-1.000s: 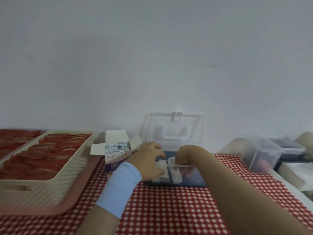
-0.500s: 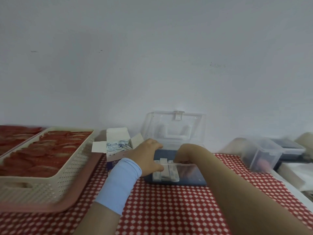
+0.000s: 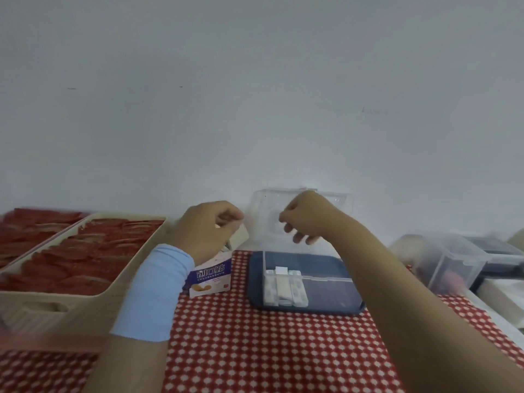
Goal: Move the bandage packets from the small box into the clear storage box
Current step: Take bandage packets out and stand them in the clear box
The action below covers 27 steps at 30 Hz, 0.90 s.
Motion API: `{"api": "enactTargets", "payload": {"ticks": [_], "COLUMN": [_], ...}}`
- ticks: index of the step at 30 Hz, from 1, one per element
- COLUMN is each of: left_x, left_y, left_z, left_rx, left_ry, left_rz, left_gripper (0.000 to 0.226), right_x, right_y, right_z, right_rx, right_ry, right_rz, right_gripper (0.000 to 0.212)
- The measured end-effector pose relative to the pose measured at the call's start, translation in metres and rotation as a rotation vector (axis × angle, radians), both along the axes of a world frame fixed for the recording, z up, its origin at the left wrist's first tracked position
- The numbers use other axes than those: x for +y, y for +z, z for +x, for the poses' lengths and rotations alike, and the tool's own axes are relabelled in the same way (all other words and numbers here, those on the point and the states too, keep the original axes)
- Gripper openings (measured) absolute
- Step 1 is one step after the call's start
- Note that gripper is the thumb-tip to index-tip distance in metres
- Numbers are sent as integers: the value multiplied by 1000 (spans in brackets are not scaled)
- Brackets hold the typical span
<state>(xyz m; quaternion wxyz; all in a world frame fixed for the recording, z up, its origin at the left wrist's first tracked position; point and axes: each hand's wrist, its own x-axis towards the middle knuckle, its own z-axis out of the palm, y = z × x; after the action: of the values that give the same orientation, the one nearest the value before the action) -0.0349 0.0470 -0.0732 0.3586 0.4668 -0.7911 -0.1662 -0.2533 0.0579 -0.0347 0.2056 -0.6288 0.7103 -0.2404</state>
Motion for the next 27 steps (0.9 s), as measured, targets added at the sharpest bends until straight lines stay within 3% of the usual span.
{"api": "enactTargets", "payload": {"ticks": [3, 7, 14, 16, 27], "left_x": [-17, -31, -38, -41, -44], "left_y": [-16, -32, -43, -45, -45], "left_z": [25, 43, 44, 47, 47], "left_rx": [-83, -207, -144, -123, -132], "left_ry": [132, 217, 179, 174, 161], "left_rz": [32, 101, 171, 184, 72], "left_gripper": [14, 25, 37, 40, 30], "right_x": [-3, -14, -35, -41, -46], "right_y": [4, -7, -33, -39, -48], "right_z": [33, 64, 97, 102, 103], "right_rx": [1, 147, 601, 656, 405], "right_ry": [168, 306, 240, 216, 187], "right_rz": [-136, -173, -105, -70, -111], "right_gripper": [13, 14, 23, 25, 13]}}
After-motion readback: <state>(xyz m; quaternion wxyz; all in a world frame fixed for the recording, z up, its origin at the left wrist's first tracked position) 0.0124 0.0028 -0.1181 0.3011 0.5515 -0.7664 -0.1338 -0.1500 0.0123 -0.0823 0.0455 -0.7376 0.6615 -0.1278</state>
